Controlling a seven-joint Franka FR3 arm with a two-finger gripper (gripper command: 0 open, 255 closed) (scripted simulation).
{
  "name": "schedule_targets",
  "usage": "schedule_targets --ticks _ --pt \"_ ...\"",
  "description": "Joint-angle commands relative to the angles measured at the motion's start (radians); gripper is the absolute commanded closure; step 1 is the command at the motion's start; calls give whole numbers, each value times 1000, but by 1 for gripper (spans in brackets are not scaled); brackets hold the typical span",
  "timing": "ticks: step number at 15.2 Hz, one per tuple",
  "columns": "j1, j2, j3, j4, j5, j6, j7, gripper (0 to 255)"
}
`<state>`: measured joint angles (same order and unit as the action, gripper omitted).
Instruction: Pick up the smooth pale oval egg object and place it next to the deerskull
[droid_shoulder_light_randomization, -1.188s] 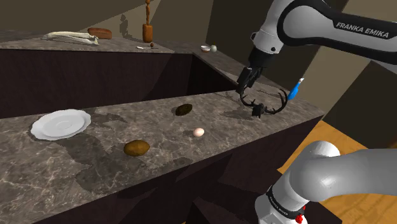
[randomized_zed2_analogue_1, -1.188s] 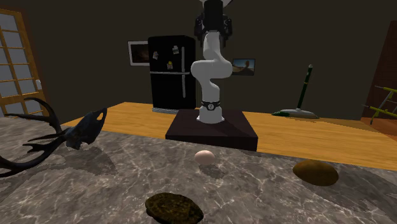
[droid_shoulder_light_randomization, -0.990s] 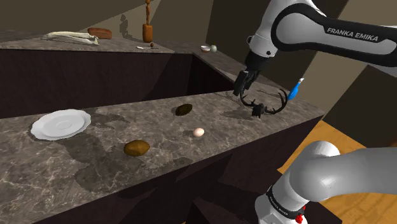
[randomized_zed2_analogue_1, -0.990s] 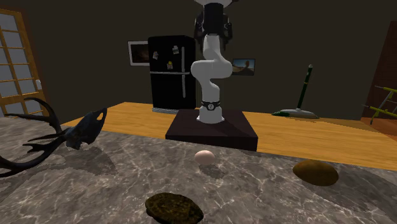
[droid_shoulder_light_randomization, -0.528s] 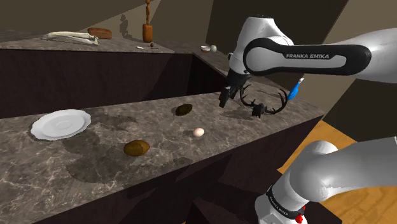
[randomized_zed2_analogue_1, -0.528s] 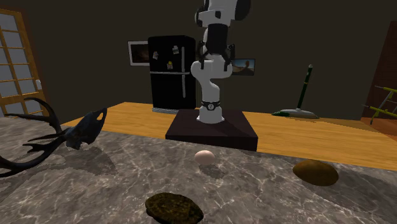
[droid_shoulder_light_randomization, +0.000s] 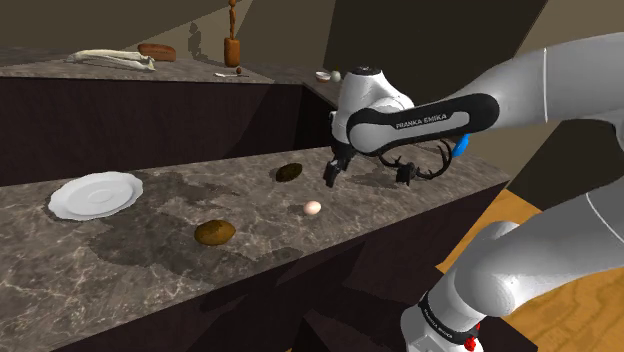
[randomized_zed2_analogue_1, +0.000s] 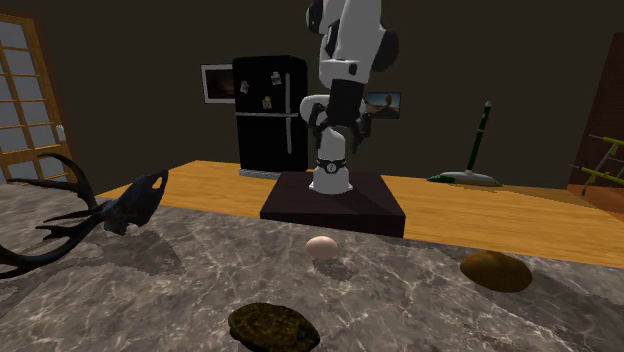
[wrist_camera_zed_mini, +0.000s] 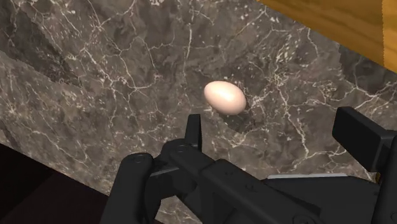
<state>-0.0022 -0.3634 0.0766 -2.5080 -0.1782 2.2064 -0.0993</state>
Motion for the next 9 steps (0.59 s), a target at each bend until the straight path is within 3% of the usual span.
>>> schedule_targets --ticks 1,9 --pt "-9 77 12 0 -42 71 16 0" --pt "-43 397 40 79 -284 262 148 0"
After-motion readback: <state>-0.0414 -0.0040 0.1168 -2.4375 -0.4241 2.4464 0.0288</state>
